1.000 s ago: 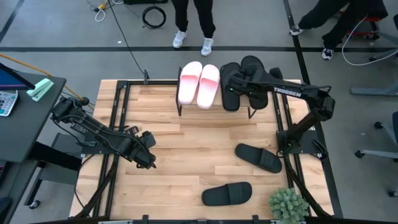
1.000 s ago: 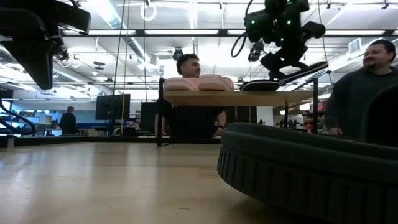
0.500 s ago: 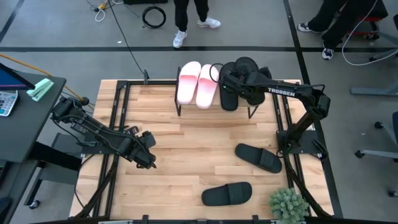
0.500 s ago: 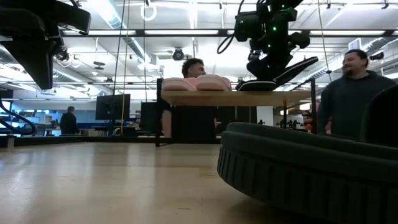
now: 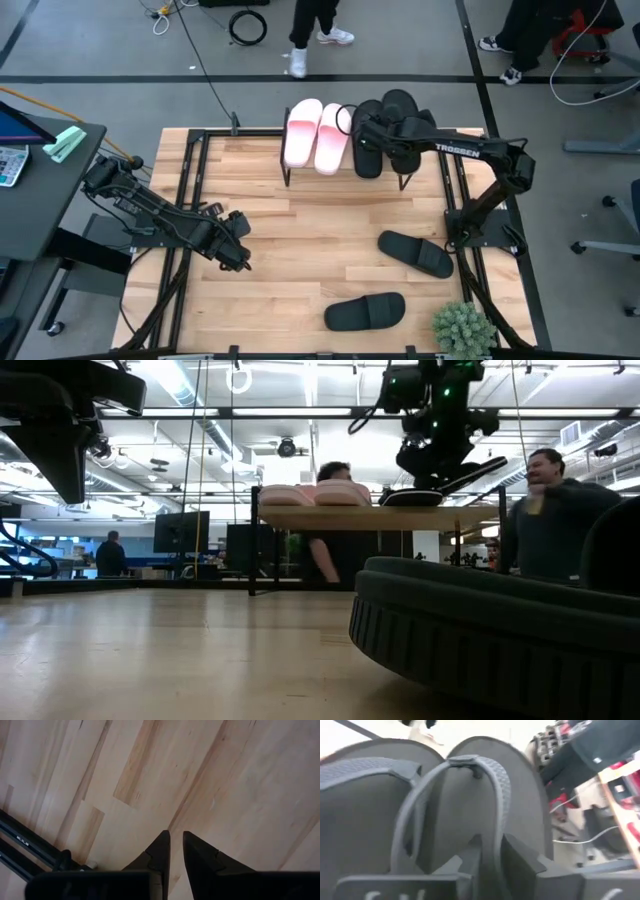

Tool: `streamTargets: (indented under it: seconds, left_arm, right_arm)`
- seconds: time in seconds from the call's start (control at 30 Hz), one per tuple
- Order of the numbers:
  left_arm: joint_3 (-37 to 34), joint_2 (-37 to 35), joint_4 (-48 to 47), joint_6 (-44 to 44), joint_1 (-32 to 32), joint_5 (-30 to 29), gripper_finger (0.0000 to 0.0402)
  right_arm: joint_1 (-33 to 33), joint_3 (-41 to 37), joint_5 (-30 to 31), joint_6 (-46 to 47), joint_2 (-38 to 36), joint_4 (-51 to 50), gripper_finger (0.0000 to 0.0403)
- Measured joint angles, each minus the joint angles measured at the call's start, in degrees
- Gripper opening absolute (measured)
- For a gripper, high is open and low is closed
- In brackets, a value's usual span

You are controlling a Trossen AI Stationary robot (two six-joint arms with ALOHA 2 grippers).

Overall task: Pick and place slides into the shelf
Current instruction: Put the black slipper on the shelf

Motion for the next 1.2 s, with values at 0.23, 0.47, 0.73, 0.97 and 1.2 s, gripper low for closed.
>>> streamTargets:
  seconds: [0.23,0.47,0.73,0.97,1.2]
  left_arm:
    - [0.0,0.0,0.7,0.0,0.0,0.0,0.0063]
    - [0.0,0.0,0.8,0.0,0.0,0.0,0.0057]
    - [0.0,0.0,0.8,0.0,0.0,0.0,0.0056]
    - [0.0,0.0,0.8,0.1,0.0,0.0,0.0061]
    - [0.0,0.0,0.9,-0.2,0.0,0.0,0.0053]
  right_arm:
    - [1.2,0.0,-2.1,0.0,-5.7,0.1,0.0134]
    - [1.4,0.0,-2.8,-1.7,-9.2,0.1,0.0139]
    - [1.4,0.0,-2.8,-3.7,-9.6,0.0,0.0127]
    - [1.9,0.0,-2.7,-8.3,-9.7,-0.6,0.0117]
    - [2.1,0.0,-2.8,-7.5,-9.7,-7.6,0.0084]
